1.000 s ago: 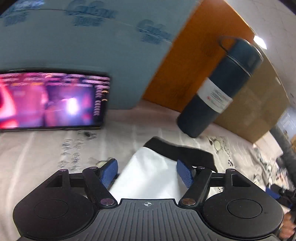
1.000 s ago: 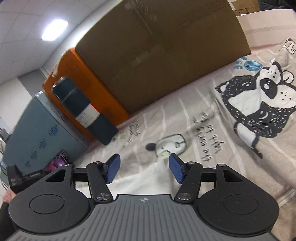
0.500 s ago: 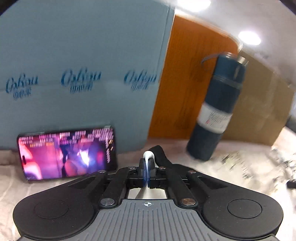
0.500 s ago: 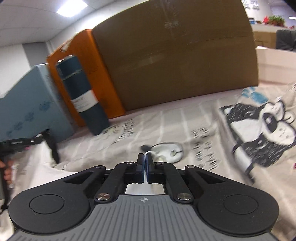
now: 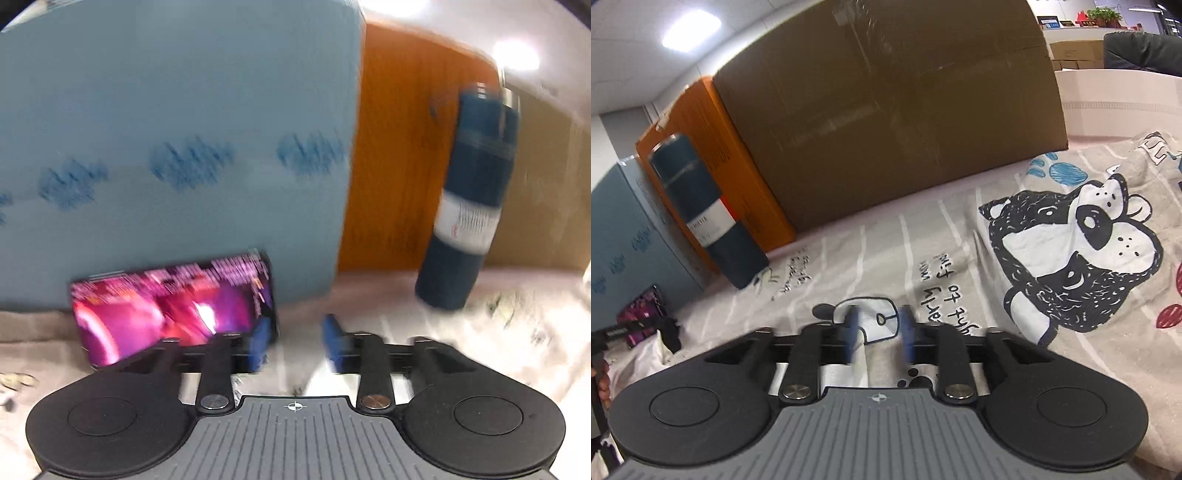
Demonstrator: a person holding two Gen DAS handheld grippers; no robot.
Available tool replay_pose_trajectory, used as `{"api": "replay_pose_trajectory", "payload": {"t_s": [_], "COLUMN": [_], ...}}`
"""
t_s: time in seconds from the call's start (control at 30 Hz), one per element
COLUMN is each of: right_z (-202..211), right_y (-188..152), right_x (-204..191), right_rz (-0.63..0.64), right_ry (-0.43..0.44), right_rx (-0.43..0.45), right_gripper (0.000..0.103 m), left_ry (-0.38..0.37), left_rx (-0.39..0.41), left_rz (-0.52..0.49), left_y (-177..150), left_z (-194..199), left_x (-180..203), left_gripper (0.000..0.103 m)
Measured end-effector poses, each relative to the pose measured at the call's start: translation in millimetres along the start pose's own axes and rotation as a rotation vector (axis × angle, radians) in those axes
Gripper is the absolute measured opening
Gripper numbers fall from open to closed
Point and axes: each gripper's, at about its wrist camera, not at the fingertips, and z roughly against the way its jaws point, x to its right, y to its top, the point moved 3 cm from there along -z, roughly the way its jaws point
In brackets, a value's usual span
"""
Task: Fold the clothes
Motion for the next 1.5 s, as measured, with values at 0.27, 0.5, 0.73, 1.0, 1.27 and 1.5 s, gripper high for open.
{"api": "replay_pose_trajectory", "payload": {"t_s": [0.27, 0.5, 0.73, 1.0, 1.27, 1.5], "right_z": [23.9, 60.0, 74.6, 72.1, 170.4, 238.5], "right_y": [2.2, -21.3, -102.6, -147.6, -145.1, -179.3], "right_x": [-7.5, -72.4, -163.6, -194.9, -190.4, -178.3], "right_rz": [0.015, 0.162, 0.237, 0.314, 0.277, 0.318], "right_ry": [0.114, 0.373, 0.594, 0.502, 0.664, 0.755], "right_rx": [0.037, -0.001, -0.190, -0.246, 0.001, 0.046], "right_gripper": [0.044, 0.054, 0.054, 0.011, 0.010, 0.010], "left_ry": [-0.406, -0.470, -0.451, -0.507, -0.800, -1.047], "left_rx": [-0.099, -0.271, -0.197, -0.036, 0.289, 0.222], "left_rz": [0.062, -0.104, -0.273, -0.276, -0.113, -0.042], "left_y": [-34.5, -106.4, -128.6, -134.7, -134.6, -175.9], "left_z": [102.5, 141.9, 148.4, 198.2, 304.2, 349.4], "left_x": [-26.3, -11.1, 13.4, 17.7, -0.6, -3.9], "left_gripper": [0.065, 0.065, 0.033, 0.008, 0.008, 0.008]}}
